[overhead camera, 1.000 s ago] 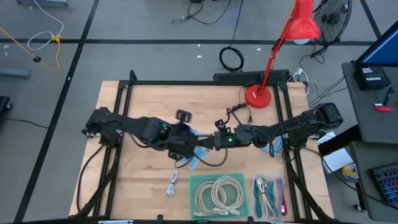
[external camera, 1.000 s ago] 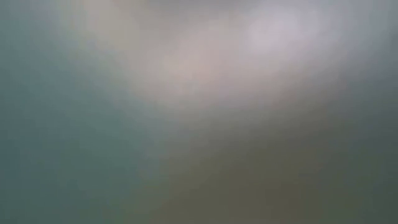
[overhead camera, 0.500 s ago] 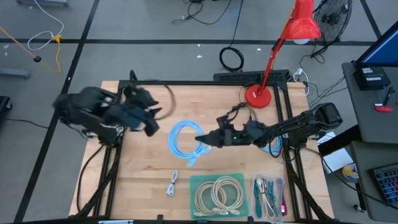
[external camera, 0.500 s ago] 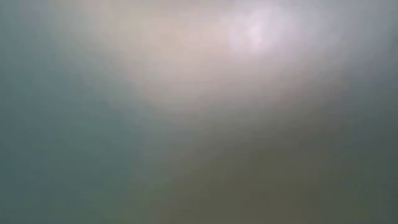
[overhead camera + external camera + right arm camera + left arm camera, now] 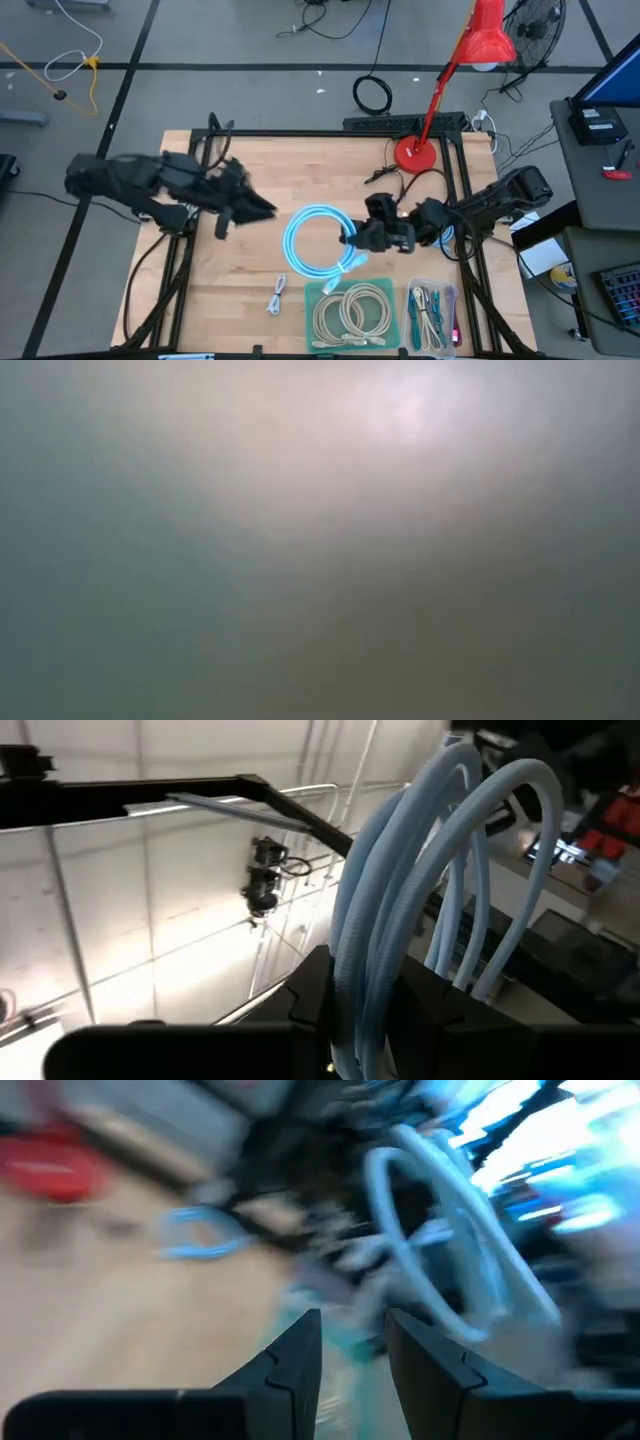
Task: Pick & Place USB Port
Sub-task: Put the left blue hdmi cable into the green bin
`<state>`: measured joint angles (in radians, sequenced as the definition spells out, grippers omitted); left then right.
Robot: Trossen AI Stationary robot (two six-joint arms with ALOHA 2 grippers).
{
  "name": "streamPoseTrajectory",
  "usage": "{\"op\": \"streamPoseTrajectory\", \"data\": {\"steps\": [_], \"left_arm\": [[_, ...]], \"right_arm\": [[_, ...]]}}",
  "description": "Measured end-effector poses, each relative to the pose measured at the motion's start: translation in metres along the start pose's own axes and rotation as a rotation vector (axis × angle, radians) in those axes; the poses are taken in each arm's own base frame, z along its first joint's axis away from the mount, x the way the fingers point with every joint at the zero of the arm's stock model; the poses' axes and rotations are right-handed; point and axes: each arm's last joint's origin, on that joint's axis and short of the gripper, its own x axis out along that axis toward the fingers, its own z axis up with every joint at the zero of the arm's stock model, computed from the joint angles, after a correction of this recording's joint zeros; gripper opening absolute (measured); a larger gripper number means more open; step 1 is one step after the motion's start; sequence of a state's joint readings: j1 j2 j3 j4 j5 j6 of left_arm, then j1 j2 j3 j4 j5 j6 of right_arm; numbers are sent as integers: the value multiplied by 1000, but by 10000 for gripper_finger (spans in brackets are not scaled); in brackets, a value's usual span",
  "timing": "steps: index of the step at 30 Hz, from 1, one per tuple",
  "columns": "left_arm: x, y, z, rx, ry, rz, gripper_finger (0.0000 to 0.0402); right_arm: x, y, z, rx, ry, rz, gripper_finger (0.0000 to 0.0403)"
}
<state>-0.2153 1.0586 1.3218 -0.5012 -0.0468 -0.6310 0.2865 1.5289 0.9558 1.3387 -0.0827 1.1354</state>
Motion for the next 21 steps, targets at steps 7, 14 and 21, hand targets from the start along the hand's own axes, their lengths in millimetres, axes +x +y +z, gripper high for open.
{"op": "streamPoseTrajectory", "data": {"steps": [7, 14, 21], "left_arm": [[47, 28, -21, -237, -287, -621, 118], [77, 42, -34, -385, -196, -719, 118], [75, 46, -30, -401, -206, -695, 118]], "right_arm": [[0, 9, -1, -23, -44, 58, 53], [0, 8, -1, -22, -53, 58, 53], [0, 14, -1, -22, -59, 85, 53]]}}
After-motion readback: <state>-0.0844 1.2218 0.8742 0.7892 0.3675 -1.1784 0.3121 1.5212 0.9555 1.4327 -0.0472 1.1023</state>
